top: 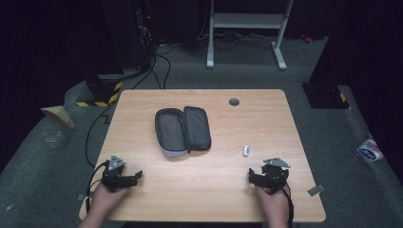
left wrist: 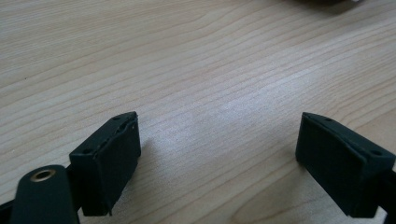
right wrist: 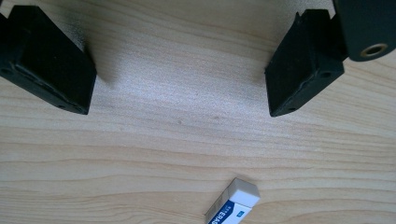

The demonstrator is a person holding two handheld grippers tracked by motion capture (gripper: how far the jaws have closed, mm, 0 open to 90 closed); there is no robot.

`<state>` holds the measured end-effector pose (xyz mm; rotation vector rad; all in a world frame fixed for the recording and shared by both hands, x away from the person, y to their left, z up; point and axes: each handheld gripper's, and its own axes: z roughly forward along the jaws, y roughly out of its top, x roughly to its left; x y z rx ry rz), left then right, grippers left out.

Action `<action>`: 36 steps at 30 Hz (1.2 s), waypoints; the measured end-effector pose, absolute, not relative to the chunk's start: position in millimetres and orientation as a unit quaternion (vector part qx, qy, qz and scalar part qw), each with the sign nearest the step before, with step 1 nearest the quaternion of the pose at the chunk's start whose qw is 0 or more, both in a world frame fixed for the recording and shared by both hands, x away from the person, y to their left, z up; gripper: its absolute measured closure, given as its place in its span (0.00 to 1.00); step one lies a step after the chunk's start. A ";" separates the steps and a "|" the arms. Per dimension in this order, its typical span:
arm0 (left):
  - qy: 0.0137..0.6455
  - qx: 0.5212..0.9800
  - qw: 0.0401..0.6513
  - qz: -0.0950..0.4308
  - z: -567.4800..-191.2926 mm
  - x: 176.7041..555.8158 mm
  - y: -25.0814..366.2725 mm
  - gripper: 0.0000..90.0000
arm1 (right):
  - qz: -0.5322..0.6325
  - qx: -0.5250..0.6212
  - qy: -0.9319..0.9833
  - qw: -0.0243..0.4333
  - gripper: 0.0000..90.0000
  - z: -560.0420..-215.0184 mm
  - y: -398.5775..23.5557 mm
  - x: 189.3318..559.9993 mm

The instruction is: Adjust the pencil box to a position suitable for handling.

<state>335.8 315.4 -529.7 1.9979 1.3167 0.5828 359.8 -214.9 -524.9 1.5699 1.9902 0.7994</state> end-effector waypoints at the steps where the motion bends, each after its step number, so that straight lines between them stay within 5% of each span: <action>1: 0.504 0.765 0.333 0.223 -529.7 335.8 315.4 0.16 | 0.292 0.573 0.727 0.239 0.09 -524.8 -214.9 359.8; 12: 0.503 0.765 0.334 0.224 -529.6 335.8 315.1 0.17 | 0.295 0.567 0.732 0.238 0.09 -524.9 -215.7 358.5; 36: 0.501 0.764 0.351 0.205 -523.1 330.5 316.0 0.37 | 0.295 0.558 0.740 0.234 0.11 -524.2 -216.3 357.2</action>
